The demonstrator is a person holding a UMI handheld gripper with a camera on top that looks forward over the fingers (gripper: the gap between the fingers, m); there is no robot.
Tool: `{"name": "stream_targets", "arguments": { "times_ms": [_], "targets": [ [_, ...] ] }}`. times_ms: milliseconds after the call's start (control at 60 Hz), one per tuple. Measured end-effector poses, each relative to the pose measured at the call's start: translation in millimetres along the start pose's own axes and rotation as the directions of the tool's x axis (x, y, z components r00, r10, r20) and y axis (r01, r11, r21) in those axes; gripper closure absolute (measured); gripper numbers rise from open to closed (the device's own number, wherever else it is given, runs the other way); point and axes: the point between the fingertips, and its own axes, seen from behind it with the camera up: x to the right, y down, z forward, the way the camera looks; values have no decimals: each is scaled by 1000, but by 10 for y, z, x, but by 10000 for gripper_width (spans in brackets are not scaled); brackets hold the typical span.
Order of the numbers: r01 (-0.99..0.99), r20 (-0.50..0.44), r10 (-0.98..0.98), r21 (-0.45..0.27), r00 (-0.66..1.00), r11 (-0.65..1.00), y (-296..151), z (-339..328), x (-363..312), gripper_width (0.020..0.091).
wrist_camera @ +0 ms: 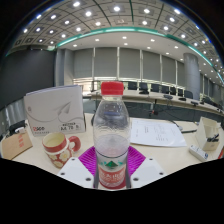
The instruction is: Pour water
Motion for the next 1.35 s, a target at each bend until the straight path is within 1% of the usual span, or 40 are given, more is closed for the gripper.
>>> {"name": "stream_targets", "arguments": {
  "times_ms": [33, 50, 67, 83, 117, 133, 167, 217, 283, 300, 317, 333, 367, 383, 417, 500, 633, 833, 900, 950, 1000, 1117, 1183, 1233, 1350],
  "targets": [
    [-5, 2, 5, -2, 1000, 1000, 68, 9, 33, 733],
    [-11, 6, 11, 30, 1000, 999, 28, 13, 12, 738],
    [-12, 8, 12, 37, 1000, 999, 36, 8, 21, 739],
    [-11, 5, 11, 29, 1000, 1000, 59, 18, 19, 731],
    [-10, 11, 10, 48, 1000, 999, 34, 7, 22, 729],
    [-10, 11, 10, 46, 1000, 999, 50, 5, 27, 719],
    [-14, 10, 14, 57, 1000, 998, 34, -13, 49, 695],
    [-17, 4, 16, 60, 1000, 998, 48, -11, 39, 632],
    [-12, -9, 12, 46, 1000, 999, 76, -17, 40, 565],
    [-12, -13, 12, 34, 1000, 999, 85, -33, 70, 531],
    [-13, -18, 13, 21, 1000, 1000, 108, -39, 74, 480],
    [-15, -22, 15, 8, 1000, 1000, 127, -52, 76, 415],
    [-20, -24, 19, -12, 1000, 1000, 153, -82, 62, 254],
    [-23, -28, 22, -22, 999, 999, 161, -103, 62, 241],
    [-32, -40, 31, -42, 999, 999, 177, -159, 62, 280],
    [-46, -79, 40, -78, 996, 996, 161, -376, 33, 240],
    [-73, -134, 56, -125, 989, 989, 43, -935, -177, 247],
    [-115, -189, 78, -197, 979, 974, -118, -2026, -801, 249],
    [-101, -184, 60, -222, 981, 970, -148, -2383, -1068, 246],
    [-88, -177, 47, -229, 983, 970, -166, -2630, -1216, 256],
    [-85, -182, 41, -238, 982, 968, -178, -2864, -1348, 249],
    [-55, -182, 12, -233, 983, 971, -222, -3269, -1574, 247],
    [-43, -192, -2, -233, 981, 972, -247, -3426, -1650, 247],
    [-49, -187, 7, -219, 982, 975, -266, -3505, -1721, 248],
    [-55, -198, 10, -221, 980, 974, -265, -3648, -1801, 248]
  ]
}}
